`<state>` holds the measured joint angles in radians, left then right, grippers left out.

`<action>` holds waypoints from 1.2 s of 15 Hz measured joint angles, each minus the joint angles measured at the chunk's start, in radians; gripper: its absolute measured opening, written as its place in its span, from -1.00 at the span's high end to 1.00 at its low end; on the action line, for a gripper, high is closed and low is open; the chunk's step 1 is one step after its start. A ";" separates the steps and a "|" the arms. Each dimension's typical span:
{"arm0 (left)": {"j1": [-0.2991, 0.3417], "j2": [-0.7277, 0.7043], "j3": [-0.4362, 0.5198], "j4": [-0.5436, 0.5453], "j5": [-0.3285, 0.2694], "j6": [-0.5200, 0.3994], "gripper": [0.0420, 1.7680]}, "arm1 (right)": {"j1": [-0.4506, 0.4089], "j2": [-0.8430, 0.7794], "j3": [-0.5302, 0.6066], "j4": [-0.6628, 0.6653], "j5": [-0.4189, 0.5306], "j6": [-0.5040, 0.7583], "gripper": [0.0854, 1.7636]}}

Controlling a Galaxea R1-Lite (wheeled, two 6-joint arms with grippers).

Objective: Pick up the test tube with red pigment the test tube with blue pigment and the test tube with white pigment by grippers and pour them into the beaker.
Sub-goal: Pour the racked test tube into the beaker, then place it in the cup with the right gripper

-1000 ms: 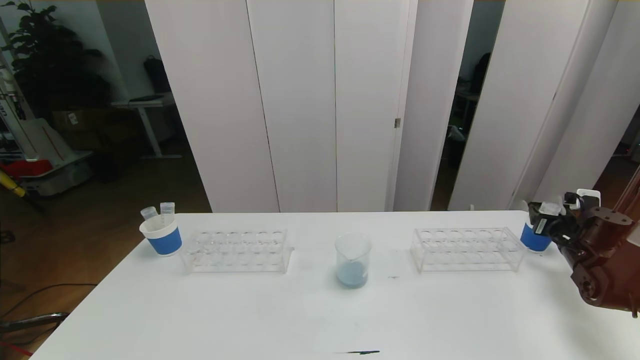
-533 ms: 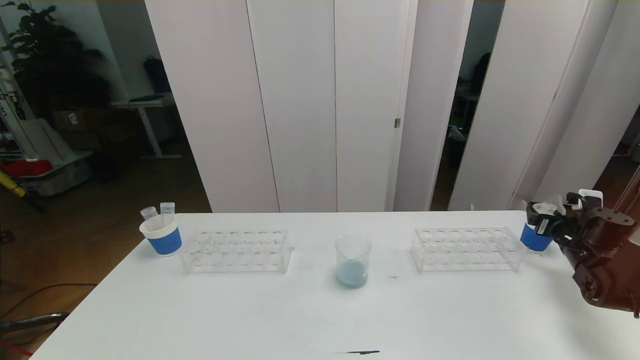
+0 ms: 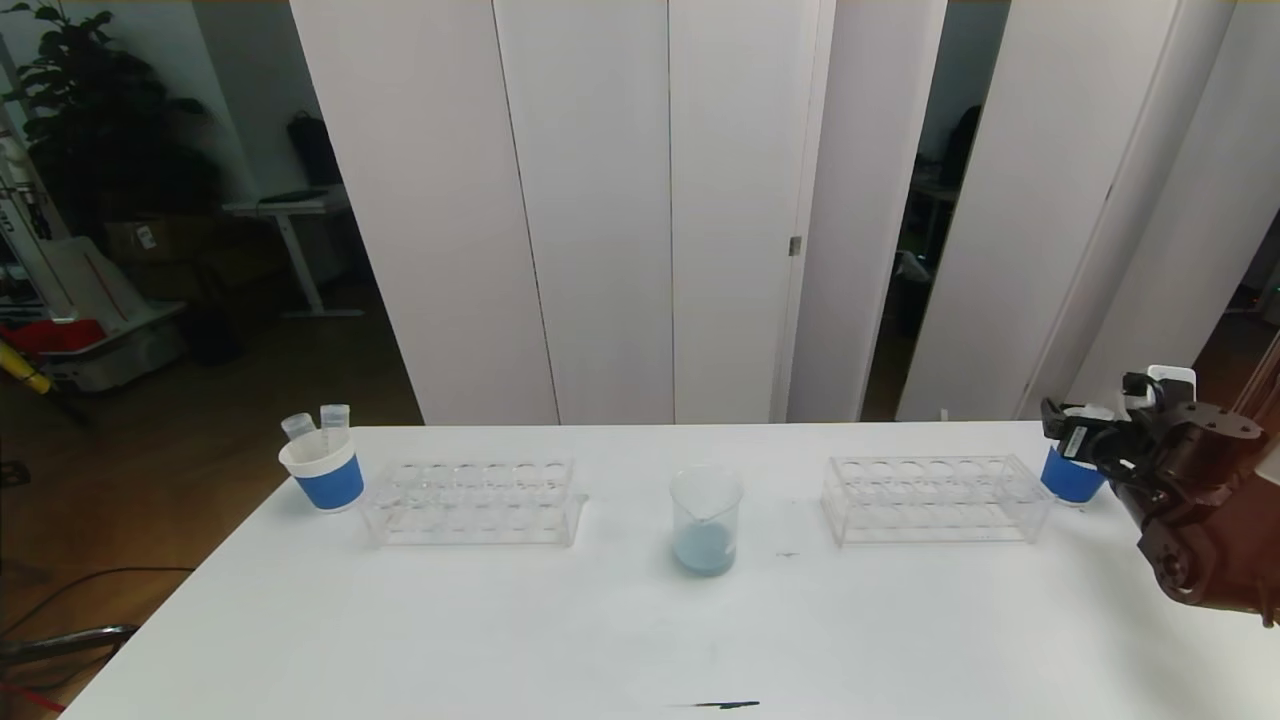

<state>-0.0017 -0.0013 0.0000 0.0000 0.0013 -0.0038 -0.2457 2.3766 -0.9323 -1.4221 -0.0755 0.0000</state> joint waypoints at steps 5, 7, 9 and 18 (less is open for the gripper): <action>0.000 0.000 0.000 0.000 0.000 0.000 -0.98 | 0.041 -0.070 0.011 0.052 -0.006 0.000 -0.99; 0.000 0.000 0.000 0.000 0.000 0.000 -0.98 | 0.057 -0.116 0.041 0.065 -0.006 0.000 -0.99; 0.000 0.000 0.000 0.000 0.000 0.000 -0.98 | 0.075 -0.170 0.086 0.065 -0.005 0.000 -0.99; 0.000 0.000 0.000 0.000 0.000 0.000 -0.98 | 0.219 -0.496 0.367 0.066 -0.007 0.000 -0.99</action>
<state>-0.0017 -0.0013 0.0000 0.0000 0.0013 -0.0043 -0.0264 1.8811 -0.5651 -1.3566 -0.0826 0.0000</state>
